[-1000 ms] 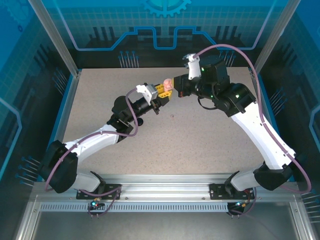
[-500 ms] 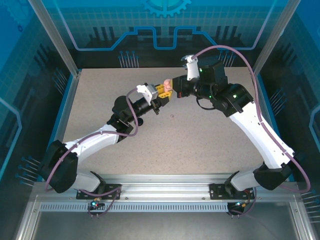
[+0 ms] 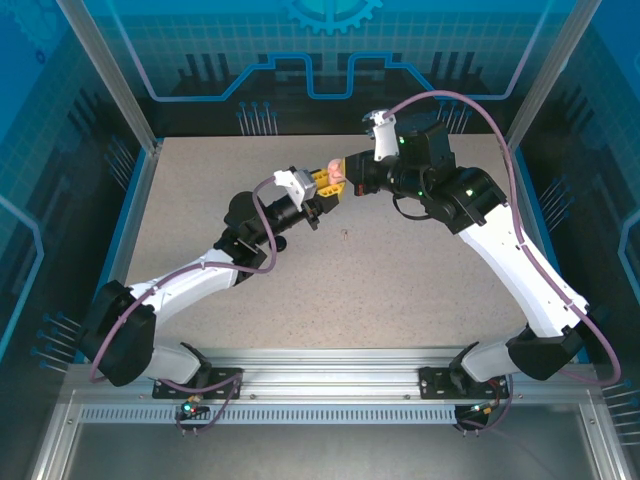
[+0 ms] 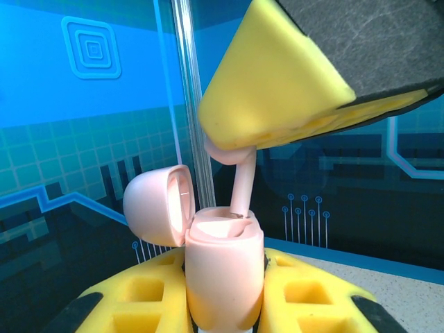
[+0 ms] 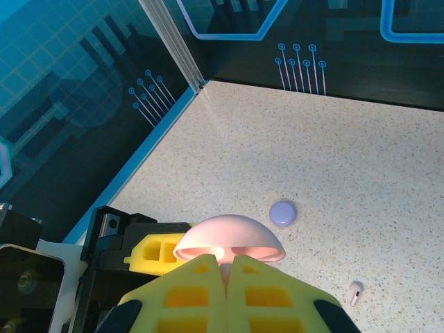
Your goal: Insert wireless bluetooth earbuds into charging case
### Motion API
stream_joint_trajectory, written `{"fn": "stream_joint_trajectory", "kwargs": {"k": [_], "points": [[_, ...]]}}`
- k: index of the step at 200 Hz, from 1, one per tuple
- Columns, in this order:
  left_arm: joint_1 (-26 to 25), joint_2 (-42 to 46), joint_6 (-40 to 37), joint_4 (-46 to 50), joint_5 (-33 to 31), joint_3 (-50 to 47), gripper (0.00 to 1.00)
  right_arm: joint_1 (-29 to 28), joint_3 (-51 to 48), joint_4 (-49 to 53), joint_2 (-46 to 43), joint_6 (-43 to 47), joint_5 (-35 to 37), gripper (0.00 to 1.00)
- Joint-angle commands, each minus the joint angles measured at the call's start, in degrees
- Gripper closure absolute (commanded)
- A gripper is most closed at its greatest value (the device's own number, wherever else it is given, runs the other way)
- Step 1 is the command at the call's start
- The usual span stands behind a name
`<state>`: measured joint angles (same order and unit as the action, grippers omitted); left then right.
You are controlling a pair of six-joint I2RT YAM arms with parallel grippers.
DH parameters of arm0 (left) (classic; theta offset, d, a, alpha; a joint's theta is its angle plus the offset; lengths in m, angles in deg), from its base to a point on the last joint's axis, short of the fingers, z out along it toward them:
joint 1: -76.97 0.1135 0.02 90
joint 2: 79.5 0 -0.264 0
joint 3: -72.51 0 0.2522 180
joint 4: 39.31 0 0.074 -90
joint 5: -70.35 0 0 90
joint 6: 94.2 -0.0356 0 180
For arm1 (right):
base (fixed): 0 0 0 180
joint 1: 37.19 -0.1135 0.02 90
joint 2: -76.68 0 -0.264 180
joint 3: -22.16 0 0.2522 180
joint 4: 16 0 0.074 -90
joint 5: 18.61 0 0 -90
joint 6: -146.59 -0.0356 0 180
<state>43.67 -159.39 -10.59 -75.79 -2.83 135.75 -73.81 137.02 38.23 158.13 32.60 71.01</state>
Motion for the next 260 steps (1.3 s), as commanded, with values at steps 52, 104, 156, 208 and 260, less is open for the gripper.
{"fn": "stream_joint_trajectory", "kwargs": {"k": [52, 104, 156, 208, 260], "points": [[-0.5, 1.0, -3.0, -1.5, 0.8, 2.5, 1.00, 0.6, -1.1, 3.1, -0.5, 1.0, 0.4, 1.00], [-0.5, 1.1, -4.5, 0.0, 1.9, 2.9, 1.00, 0.7, -0.3, 4.0, 0.2, 1.7, -0.5, 1.00], [-0.5, 1.0, -4.6, 0.9, 2.5, 3.2, 1.00, 0.1, 2.1, 5.3, 3.2, 2.3, -2.6, 1.00], [-0.5, 1.0, -3.9, 0.6, 1.9, 2.9, 1.00, -0.2, 3.5, 6.1, 2.5, 2.2, -0.4, 0.69], [-0.5, 0.9, -2.7, -0.9, 1.4, 2.2, 1.00, 2.6, 4.6, 5.9, -3.5, 0.6, 2.1, 0.39]]}}
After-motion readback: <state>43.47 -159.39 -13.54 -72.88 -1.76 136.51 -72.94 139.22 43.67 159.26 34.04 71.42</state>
